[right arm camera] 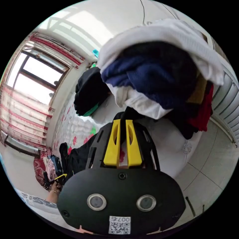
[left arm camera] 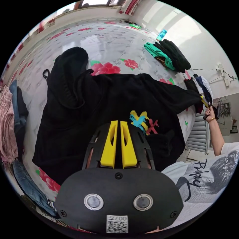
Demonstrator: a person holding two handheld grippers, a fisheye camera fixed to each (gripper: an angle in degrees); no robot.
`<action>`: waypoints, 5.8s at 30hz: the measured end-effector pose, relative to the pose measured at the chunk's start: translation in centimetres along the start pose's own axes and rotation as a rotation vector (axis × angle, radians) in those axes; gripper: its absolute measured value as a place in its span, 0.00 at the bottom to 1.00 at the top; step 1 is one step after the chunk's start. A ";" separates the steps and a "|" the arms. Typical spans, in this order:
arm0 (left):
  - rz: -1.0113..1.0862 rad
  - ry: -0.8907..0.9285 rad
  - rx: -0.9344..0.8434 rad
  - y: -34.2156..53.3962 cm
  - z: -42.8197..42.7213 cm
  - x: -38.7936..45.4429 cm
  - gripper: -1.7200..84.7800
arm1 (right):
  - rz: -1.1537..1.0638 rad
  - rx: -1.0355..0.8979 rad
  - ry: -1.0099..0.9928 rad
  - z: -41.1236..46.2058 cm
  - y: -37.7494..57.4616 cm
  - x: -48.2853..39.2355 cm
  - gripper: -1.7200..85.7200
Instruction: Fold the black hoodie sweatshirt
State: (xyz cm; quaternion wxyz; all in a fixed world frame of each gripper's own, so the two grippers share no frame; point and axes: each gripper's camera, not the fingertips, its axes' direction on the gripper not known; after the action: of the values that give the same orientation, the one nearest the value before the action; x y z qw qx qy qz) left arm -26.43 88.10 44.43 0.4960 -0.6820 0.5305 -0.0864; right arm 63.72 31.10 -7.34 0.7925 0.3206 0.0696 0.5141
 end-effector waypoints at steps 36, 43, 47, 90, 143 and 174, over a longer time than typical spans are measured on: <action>-0.537 0.180 0.221 36.0 -14.3 -7.4 0.04 | -1.633 -0.812 -0.757 5.9 48.6 -46.4 0.05; -0.499 0.180 0.200 37.7 -14.2 -7.5 0.08 | -1.562 -0.747 -0.496 7.7 47.4 -43.0 0.07; -0.414 0.199 0.222 35.0 -14.5 -6.7 0.10 | -1.278 -0.559 -0.121 10.1 40.9 -37.9 0.09; 0.294 0.330 -0.132 -19.0 0.4 10.8 0.16 | -1.105 -0.495 0.072 18.3 34.6 -30.1 0.04; 0.185 0.449 0.102 17.2 -31.4 -4.4 0.06 | -1.679 -0.677 -0.521 11.2 43.3 -52.9 0.02; -0.096 0.288 -0.029 15.3 -30.2 -8.1 0.08 | -0.935 -0.457 0.086 18.4 20.8 -42.9 0.03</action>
State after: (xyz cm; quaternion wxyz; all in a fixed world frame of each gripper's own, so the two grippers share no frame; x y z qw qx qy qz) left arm -59.06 77.90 50.87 0.4002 -0.6940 0.5643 -0.1994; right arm 36.02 -8.33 9.75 0.9836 0.0524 0.1238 0.1200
